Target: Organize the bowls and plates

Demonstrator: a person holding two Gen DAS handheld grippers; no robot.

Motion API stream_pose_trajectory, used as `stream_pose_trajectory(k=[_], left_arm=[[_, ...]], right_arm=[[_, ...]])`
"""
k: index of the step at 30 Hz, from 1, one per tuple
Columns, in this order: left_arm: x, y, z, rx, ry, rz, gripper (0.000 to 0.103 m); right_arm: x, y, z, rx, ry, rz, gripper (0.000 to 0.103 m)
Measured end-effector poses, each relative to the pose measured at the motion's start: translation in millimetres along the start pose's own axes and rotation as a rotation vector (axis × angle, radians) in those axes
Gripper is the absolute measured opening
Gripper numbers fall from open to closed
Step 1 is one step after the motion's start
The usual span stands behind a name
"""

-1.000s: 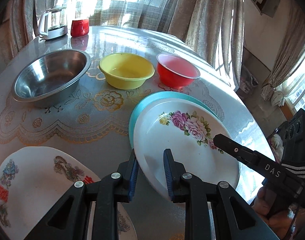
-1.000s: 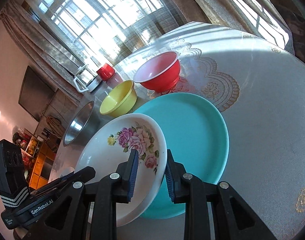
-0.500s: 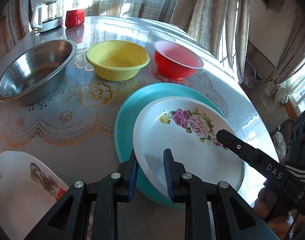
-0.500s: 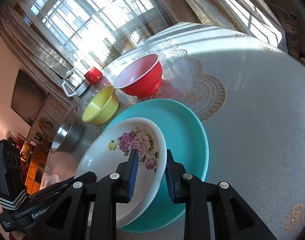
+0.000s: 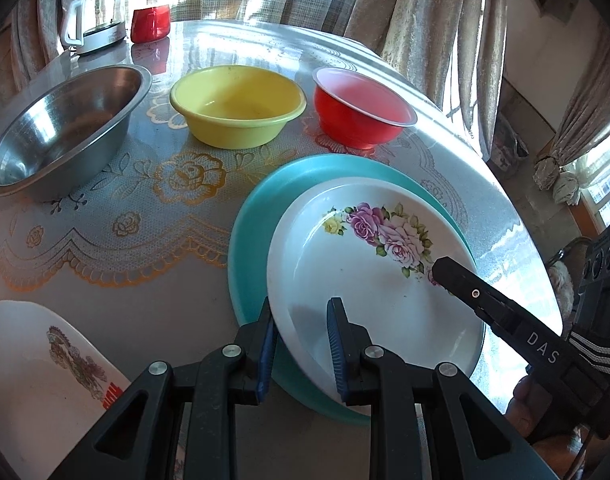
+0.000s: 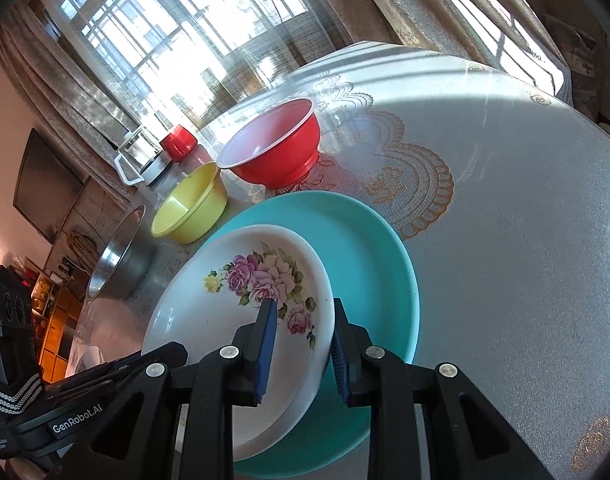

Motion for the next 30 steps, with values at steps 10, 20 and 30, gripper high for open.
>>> stream_pose_trajectory(k=[10, 20, 30], left_arm=[[-6.3, 0.3, -6.2, 0.021, 0.020, -0.033, 0.023], [-9.2, -3.0, -7.2, -0.012, 0.003, -0.049, 0.023], [-13.2, -3.0, -11.4, -0.019, -0.009, -0.056, 0.023]], right_arm=[[10.0, -4.2, 3.1, 0.014, 0.003, 0.015, 0.029], [19.2, -4.5, 12.0, 0.111, -0.028, 0.072, 0.018], [8.3, -6.6, 2.2, 0.120, -0.036, 0.102, 0.017]])
Point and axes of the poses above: each gripper's, at about its wrist camera, not at the fingertips, and x roughly against the way its jaws point, y to its left, z to its underside, the point moved 10 cm from there along -x, roughly the way its jaws point, and after that the axes turned 5 degrees about -y, right-handed, at the moved point
